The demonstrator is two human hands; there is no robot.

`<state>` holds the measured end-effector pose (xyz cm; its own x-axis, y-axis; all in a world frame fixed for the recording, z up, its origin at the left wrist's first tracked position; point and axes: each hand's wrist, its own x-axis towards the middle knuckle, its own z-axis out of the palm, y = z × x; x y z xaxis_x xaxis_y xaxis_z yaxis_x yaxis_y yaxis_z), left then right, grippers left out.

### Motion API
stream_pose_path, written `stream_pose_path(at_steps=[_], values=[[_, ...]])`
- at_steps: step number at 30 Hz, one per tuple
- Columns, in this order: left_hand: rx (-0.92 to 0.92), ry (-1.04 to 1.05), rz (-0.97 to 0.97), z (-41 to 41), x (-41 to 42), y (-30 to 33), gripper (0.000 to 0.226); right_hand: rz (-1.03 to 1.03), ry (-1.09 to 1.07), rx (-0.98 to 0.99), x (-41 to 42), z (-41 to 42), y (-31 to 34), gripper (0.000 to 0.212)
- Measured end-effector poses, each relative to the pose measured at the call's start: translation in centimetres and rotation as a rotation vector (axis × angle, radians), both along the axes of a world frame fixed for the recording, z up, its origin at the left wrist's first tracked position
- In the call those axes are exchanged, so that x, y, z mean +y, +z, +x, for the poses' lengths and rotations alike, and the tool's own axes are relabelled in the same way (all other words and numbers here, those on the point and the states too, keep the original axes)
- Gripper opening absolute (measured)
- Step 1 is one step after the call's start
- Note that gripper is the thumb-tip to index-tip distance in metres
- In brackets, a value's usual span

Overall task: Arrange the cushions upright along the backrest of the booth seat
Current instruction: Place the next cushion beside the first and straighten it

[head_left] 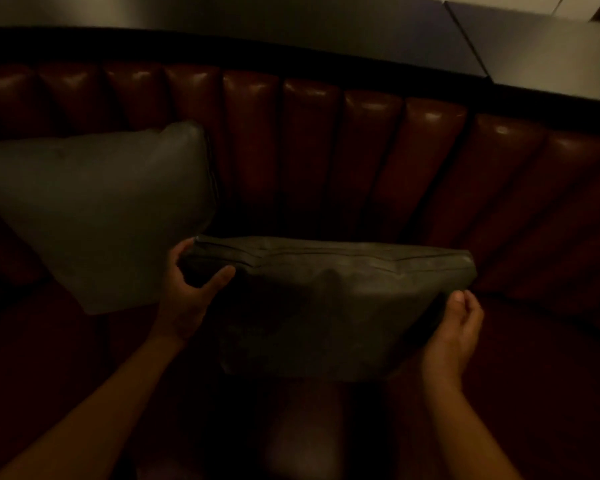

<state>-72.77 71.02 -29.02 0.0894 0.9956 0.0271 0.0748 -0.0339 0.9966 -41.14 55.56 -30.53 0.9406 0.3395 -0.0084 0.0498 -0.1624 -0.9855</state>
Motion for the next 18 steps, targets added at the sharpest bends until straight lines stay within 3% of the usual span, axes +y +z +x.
stream_pose_path(at_steps=[3,5,8,11,13,15,18], values=[[0.258,-0.126,0.022,-1.7,1.1,1.6,0.072,0.014,-0.030,-0.185,0.3,0.3,3.5,0.060],[0.374,-0.157,0.023,-2.7,1.4,1.7,0.067,-0.011,0.045,-0.511,1.0,0.2,5.9,0.064],[0.489,-0.166,0.108,-3.4,2.1,1.7,0.063,-0.144,0.508,-0.993,3.9,-1.2,8.4,0.070],[0.462,-0.175,0.351,-2.8,2.4,3.6,0.062,-0.573,0.988,-0.959,6.6,-2.5,9.1,0.106],[0.574,-0.262,0.568,-1.3,2.4,5.9,0.076,-0.824,1.175,-0.926,7.2,-2.8,8.2,0.121],[0.856,-0.507,0.651,1.8,2.1,7.9,0.102,-0.936,1.196,-1.032,7.2,-2.6,7.4,0.128],[1.385,-0.830,0.486,7.0,0.8,7.8,0.130,-0.938,1.163,-1.202,7.4,-3.0,7.5,0.132]])
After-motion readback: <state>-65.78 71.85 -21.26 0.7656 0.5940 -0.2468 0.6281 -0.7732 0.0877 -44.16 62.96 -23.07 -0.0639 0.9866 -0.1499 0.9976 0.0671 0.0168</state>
